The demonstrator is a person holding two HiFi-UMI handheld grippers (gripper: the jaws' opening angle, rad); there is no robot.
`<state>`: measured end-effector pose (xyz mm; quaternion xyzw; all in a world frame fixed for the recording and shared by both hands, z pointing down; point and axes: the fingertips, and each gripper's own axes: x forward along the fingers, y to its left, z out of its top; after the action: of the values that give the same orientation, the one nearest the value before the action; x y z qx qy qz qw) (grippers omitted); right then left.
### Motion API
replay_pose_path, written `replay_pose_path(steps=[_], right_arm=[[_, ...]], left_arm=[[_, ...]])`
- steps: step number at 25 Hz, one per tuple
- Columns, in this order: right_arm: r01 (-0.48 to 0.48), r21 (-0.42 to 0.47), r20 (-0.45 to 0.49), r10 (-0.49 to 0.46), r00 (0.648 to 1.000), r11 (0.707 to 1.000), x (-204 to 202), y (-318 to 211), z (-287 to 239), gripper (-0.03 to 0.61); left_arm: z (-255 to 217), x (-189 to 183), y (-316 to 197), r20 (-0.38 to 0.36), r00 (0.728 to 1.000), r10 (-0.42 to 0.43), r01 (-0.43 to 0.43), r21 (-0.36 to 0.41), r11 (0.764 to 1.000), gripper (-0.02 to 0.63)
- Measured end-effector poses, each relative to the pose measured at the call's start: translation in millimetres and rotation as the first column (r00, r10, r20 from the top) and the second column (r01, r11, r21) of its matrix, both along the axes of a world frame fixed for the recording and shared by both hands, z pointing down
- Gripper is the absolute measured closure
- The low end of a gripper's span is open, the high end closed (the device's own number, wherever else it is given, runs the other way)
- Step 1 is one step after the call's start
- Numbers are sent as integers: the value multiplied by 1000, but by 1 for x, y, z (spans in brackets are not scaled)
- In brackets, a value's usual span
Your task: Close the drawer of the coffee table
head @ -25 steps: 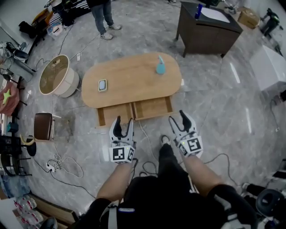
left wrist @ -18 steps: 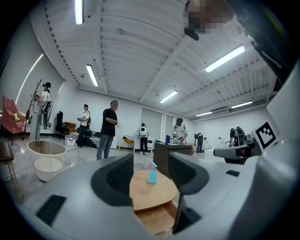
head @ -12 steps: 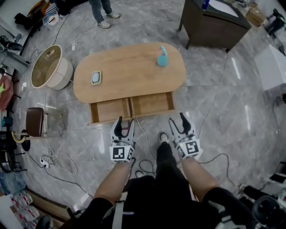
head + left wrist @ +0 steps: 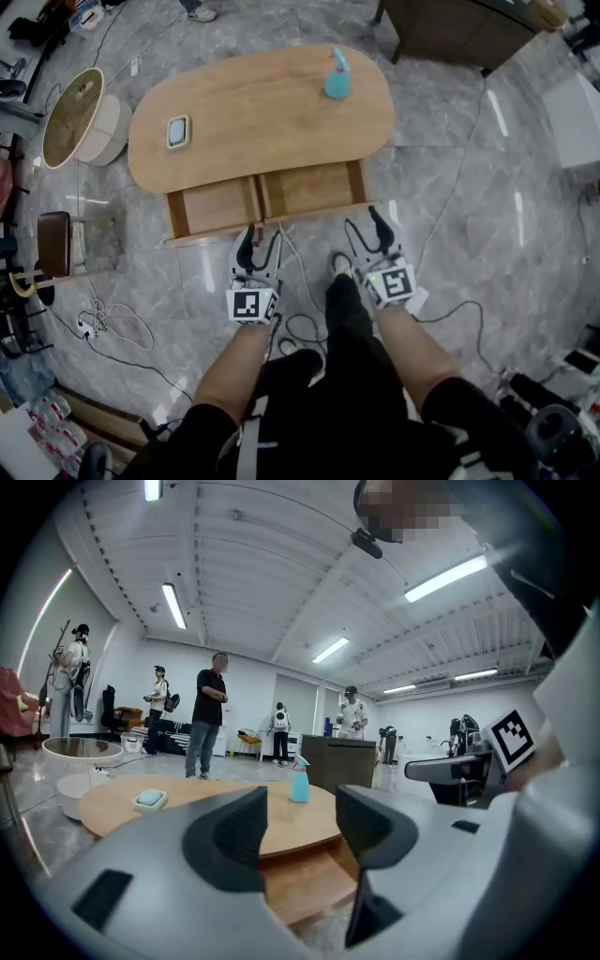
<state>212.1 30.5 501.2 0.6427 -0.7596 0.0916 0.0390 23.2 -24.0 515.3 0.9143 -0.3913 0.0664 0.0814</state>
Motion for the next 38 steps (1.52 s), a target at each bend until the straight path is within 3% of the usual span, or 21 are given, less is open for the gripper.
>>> replay_pose_path(steps=[10, 21, 27, 38], right_arm=[[37, -43, -10, -37, 999, 998, -1, 10, 74, 376], [60, -130, 1, -61, 998, 990, 2, 18, 178, 376], [86, -147, -17, -89, 996, 985, 5, 9, 209, 376], [84, -274, 0, -88, 996, 958, 10, 16, 279, 377]], left_arm=[[86, 6, 8, 46, 999, 5, -3, -46, 999, 387], [175, 14, 19, 34, 999, -24, 28, -117, 993, 387], [203, 27, 12, 44, 999, -4, 9, -112, 994, 387], [262, 34, 19, 104, 994, 20, -3, -169, 986, 387]])
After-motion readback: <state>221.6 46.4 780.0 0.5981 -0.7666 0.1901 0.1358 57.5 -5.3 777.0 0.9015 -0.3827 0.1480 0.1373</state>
